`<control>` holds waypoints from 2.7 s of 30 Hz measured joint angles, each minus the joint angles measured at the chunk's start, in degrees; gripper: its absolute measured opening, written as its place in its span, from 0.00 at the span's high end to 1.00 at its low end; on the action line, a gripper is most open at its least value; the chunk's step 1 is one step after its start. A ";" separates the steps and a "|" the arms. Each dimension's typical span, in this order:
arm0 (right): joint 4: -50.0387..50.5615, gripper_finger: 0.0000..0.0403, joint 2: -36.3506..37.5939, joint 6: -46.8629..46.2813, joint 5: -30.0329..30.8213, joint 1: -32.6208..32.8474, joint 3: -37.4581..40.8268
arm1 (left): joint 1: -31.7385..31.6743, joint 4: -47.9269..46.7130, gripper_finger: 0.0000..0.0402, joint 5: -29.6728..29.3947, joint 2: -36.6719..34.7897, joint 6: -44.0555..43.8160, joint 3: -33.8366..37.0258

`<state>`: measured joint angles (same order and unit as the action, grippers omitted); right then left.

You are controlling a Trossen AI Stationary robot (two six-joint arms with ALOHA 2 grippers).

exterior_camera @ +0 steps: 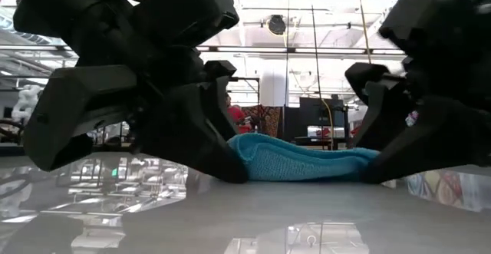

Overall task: Roll towel
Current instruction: Roll the blue towel

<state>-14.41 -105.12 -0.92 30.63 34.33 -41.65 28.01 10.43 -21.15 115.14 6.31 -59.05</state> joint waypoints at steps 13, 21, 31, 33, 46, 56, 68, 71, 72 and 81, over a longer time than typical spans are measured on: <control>2.85 0.99 3.47 -22.96 -19.91 -7.25 0.18 | -0.83 -0.80 0.99 -2.08 -1.08 -14.14 0.20; 5.52 0.99 7.99 -31.43 -34.32 -13.25 0.33 | -4.01 -1.88 0.99 7.52 -3.52 -28.71 0.21; 7.24 0.98 8.28 -36.27 -45.40 -19.09 0.22 | -6.17 -4.38 0.98 14.64 -2.71 -37.47 0.35; 6.62 0.96 8.28 -35.97 -47.77 -19.49 0.22 | -6.39 -4.24 0.97 16.02 -2.72 -37.94 0.39; 10.52 0.58 16.88 -17.67 -44.90 -16.78 0.24 | -7.78 -3.35 0.97 21.13 -2.74 -39.06 0.50; 12.64 0.56 14.98 12.92 -17.98 -1.32 0.20 | -8.98 -1.75 0.96 21.87 -2.70 -40.49 0.57; 8.58 0.58 7.74 31.85 -5.90 3.30 -0.09 | -9.31 -1.50 0.96 22.71 -2.69 -42.49 0.57; 8.61 0.60 6.29 34.03 -4.09 3.17 -1.15 | -9.31 -1.46 0.96 22.78 -2.69 -42.58 0.57; 8.61 0.61 5.75 34.82 -4.00 3.14 -1.60 | -9.31 -1.35 0.96 22.83 -2.69 -42.75 0.57; 11.82 0.65 2.99 31.72 -3.80 -0.10 -3.58 | -9.41 -0.48 0.96 23.85 -2.69 -43.08 0.55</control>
<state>-2.59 -102.13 30.80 26.83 34.23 -45.23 18.59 9.95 2.70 112.44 -36.77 -58.49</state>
